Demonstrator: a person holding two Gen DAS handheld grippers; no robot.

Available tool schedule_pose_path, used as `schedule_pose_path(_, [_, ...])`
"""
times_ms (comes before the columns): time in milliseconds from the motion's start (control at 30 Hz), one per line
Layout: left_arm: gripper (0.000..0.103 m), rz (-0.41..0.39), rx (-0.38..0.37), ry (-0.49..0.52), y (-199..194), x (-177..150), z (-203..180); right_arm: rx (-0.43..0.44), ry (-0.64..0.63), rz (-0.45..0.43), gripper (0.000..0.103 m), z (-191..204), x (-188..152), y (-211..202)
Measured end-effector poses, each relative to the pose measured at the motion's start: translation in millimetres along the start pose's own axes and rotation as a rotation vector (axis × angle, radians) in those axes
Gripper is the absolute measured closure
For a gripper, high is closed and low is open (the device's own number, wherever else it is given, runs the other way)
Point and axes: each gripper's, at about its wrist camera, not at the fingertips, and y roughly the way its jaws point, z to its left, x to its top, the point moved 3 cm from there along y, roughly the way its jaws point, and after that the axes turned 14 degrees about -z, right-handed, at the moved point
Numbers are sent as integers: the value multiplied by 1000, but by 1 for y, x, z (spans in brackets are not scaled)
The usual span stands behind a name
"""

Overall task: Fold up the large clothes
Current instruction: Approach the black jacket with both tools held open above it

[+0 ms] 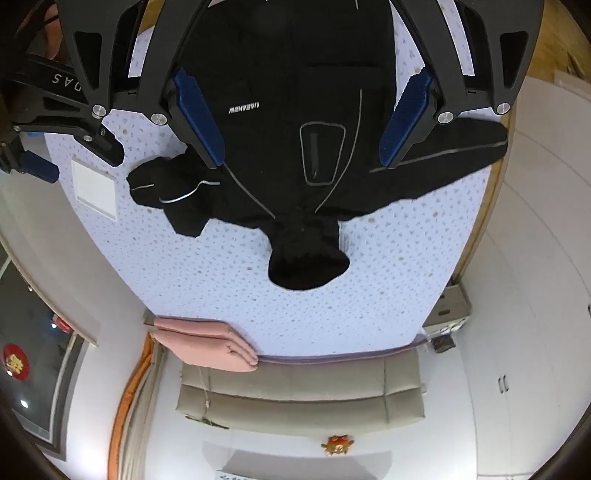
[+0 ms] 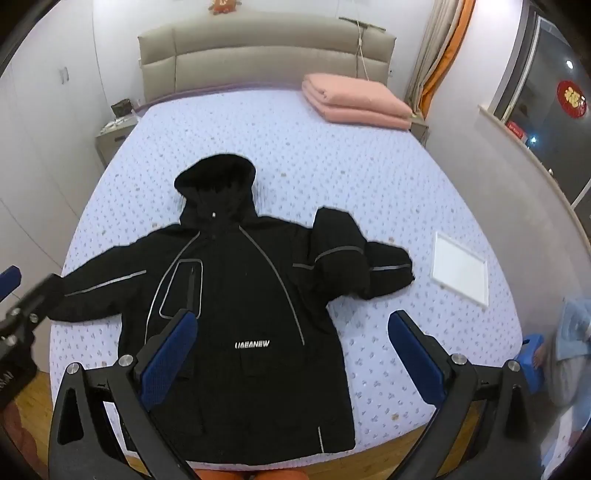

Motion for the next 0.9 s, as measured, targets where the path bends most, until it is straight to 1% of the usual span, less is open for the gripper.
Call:
schedule_pose_path(133, [16,-13,-5,14,5,14,-2,-14,4,-10,0,-1,15,-3])
schedule_pose_path(333, [17,-5,-12,20,14,25,1,-25,24,4,0,1,21,0])
schedule_pose_path(367, [17,-5,-16,16,13,21,-5,-29,25,3,0,1,21,-1])
schedule_pose_path(500, [17,-8,-15,17,14,26,1,-47,29,4,0,5,24,-1])
schedule_pose_path(533, [17,-27,-17,17,13,24,1,-50,32,7,0,6,25,-1])
schedule_pose_path(867, [17,-1,-53,30,32,26,12,-66,76,25,0,17,25,1])
schedule_pose_path(900, [17,13,-53,32,36,25,12,-73,74,23,0,18,25,1])
